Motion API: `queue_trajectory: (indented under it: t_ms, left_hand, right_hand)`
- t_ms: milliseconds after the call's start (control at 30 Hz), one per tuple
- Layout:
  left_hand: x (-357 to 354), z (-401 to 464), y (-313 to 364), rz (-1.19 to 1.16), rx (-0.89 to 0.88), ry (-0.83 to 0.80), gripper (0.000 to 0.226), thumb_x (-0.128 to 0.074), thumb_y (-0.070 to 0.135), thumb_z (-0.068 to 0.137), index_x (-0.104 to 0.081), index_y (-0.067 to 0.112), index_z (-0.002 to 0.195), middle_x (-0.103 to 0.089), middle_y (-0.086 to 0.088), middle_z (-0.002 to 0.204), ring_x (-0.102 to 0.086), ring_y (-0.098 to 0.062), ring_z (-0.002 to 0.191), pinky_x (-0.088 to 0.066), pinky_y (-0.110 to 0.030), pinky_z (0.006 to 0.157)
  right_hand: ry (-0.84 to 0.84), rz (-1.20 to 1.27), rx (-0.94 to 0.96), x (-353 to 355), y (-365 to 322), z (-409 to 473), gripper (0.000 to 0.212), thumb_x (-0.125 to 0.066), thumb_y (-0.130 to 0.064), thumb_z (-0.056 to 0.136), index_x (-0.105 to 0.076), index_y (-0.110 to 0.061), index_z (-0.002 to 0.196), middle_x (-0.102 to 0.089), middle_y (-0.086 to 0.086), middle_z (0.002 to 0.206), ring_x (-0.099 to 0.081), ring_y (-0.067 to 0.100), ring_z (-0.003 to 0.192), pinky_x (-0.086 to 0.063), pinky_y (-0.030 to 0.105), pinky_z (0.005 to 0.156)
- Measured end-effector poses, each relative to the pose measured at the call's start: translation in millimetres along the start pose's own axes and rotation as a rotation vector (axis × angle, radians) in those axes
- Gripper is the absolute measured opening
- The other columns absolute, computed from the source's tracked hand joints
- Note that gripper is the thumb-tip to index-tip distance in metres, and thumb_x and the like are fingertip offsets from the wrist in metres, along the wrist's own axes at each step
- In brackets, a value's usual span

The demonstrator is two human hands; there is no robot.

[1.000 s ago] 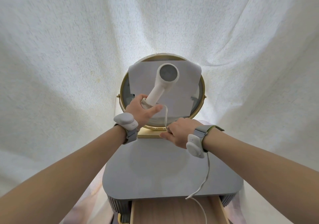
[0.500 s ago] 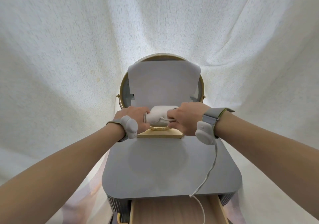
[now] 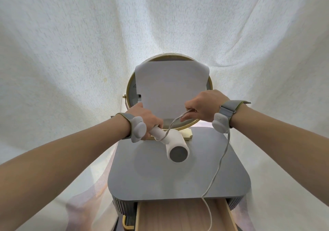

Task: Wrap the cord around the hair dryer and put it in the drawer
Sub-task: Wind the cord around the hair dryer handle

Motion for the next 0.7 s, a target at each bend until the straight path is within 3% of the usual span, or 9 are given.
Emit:
queue_trajectory:
  t_ms: [100,300,467,600,700]
  left_hand:
    - [0.0,-2.2,3.0,-0.026,-0.091,0.007,0.04,-0.069,0.048,0.083,-0.055,0.045,0.12,-0.069,0.017,0.104,-0.058,-0.012,0.09,-0.04,-0.041,0.092]
    - [10.0,-7.1,12.0,-0.101,-0.142,0.033,0.04,-0.073,0.031,0.085,-0.057,0.043,0.12,-0.065,0.018,0.115,-0.049,-0.014,0.11,-0.027,-0.043,0.099]
    - [12.3,-7.4,11.2,-0.232,-0.166,0.069,0.04,-0.077,0.022,0.085,-0.061,0.034,0.12,-0.064,0.011,0.113,-0.047,-0.015,0.105,-0.025,-0.039,0.107]
    - [15.8,-16.3,8.5,-0.473,-0.178,0.119,0.035,-0.08,0.017,0.083,-0.066,0.025,0.114,-0.067,0.006,0.107,-0.051,-0.018,0.102,-0.032,-0.035,0.101]
    - [25.7,-28.3,10.8,-0.767,-0.199,0.118,0.027,-0.078,0.01,0.085,-0.068,0.029,0.101,-0.068,0.01,0.096,-0.058,-0.014,0.094,-0.048,-0.031,0.084]
  right_hand:
    - [0.012,0.017,0.03,-8.2,4.1,0.9,0.059,-0.026,-0.079,0.074,-0.051,-0.026,0.078,-0.059,-0.006,0.067,-0.053,0.016,0.057,-0.041,0.022,0.051]
    - [0.008,0.108,-0.014,-20.2,12.3,1.2,0.064,-0.026,-0.072,0.078,-0.058,-0.017,0.086,-0.06,-0.002,0.073,-0.053,0.016,0.06,-0.055,0.031,0.062]
    - [-0.01,0.215,-0.066,-32.3,18.3,3.7,0.046,-0.03,-0.064,0.084,-0.049,-0.022,0.082,-0.057,-0.001,0.073,-0.052,0.016,0.061,-0.053,0.03,0.062]
    - [0.015,0.271,-0.094,-41.1,26.9,-2.9,0.036,-0.035,-0.054,0.092,-0.045,-0.022,0.08,-0.054,-0.001,0.071,-0.045,0.019,0.059,-0.033,0.018,0.054]
    - [-0.013,0.333,-0.182,-52.5,32.6,-9.6,0.045,-0.028,-0.058,0.092,-0.048,-0.02,0.08,-0.055,0.0,0.071,-0.045,0.02,0.061,-0.033,0.023,0.055]
Point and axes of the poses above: each hand's wrist, its own z-axis towards the middle knuckle, its own x-axis out of the back of the hand, y = z × x, the point moved 6 cm from there along z, towards the middle knuckle
